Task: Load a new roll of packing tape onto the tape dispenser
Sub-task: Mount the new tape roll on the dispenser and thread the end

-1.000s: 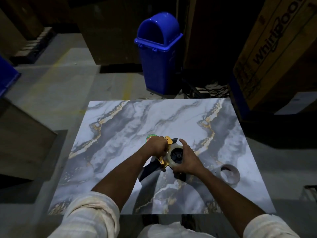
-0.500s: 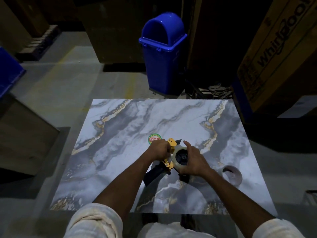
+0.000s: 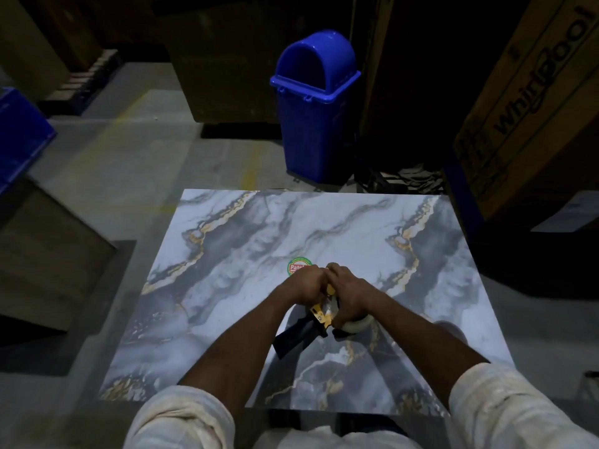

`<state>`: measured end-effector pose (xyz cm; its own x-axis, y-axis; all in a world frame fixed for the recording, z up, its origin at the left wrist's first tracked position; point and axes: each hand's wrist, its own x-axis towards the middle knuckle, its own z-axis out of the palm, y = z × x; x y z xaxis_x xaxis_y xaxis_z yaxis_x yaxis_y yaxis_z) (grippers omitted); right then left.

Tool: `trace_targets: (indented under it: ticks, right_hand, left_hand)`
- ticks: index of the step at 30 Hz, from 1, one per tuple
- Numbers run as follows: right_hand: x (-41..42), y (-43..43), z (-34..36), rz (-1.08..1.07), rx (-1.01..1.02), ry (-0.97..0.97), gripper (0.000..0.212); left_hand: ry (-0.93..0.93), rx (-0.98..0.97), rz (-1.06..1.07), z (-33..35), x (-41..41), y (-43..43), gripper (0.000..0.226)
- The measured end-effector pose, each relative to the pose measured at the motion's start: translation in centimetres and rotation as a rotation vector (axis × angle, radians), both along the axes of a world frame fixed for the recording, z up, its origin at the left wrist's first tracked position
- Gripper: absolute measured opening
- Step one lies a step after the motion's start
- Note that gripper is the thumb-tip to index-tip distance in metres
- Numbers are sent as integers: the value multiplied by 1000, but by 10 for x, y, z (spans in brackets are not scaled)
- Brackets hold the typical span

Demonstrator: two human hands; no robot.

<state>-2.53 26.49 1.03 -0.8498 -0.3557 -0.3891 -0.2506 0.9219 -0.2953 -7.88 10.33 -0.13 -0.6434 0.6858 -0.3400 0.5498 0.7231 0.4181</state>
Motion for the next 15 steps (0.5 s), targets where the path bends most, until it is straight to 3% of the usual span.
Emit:
trace_targets:
  ticks: [15]
  right_hand:
    - [4, 11, -9, -56, -68, -13, 129]
  left_hand:
    - [67, -9, -201, 13, -14, -2, 17]
